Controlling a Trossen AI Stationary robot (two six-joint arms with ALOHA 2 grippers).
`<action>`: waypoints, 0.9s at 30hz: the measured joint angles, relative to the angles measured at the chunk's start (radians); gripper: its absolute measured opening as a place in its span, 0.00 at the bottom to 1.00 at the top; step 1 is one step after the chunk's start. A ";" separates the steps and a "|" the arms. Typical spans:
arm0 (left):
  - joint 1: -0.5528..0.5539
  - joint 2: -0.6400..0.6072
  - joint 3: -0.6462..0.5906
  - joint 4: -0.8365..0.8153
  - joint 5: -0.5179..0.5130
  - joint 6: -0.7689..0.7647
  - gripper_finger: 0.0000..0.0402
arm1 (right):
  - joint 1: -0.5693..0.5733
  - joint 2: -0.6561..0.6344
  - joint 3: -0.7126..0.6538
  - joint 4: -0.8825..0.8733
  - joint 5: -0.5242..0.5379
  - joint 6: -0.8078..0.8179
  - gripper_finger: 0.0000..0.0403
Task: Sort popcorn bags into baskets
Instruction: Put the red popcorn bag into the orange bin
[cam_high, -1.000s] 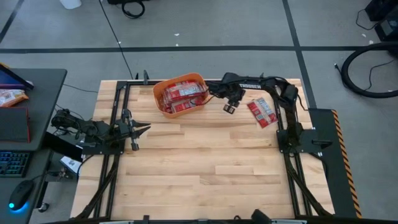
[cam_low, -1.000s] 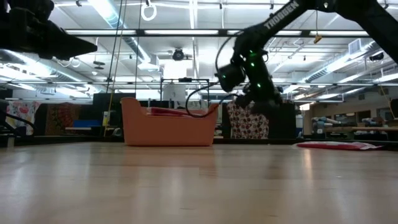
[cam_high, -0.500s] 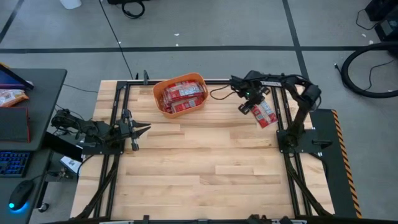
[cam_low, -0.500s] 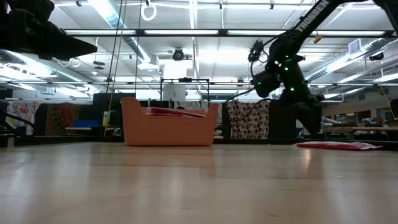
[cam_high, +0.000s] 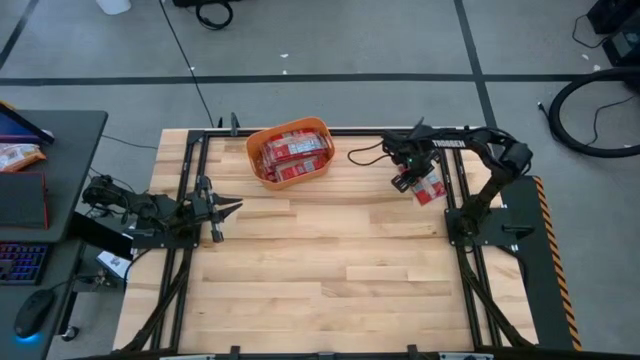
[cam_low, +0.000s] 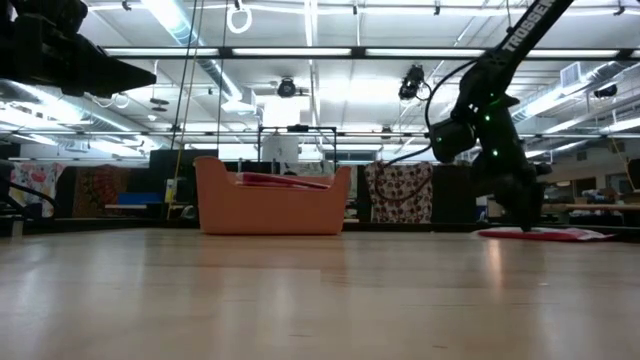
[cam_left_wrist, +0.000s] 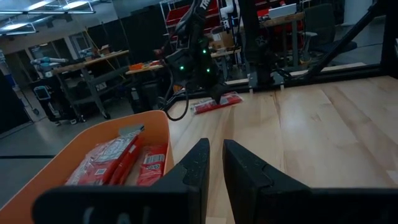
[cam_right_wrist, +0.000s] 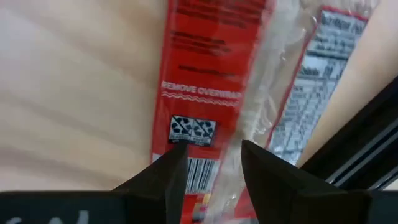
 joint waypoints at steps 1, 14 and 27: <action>0.000 0.000 0.000 0.000 0.000 0.000 0.12 | -0.003 0.000 -0.010 0.019 0.016 0.003 0.39; 0.000 0.000 0.000 0.000 0.000 -0.010 0.12 | 0.053 -0.003 -0.055 0.104 -0.068 -0.022 0.29; 0.000 0.000 0.000 0.000 0.000 -0.010 0.12 | 0.183 0.001 -0.057 0.112 -0.037 -0.020 0.02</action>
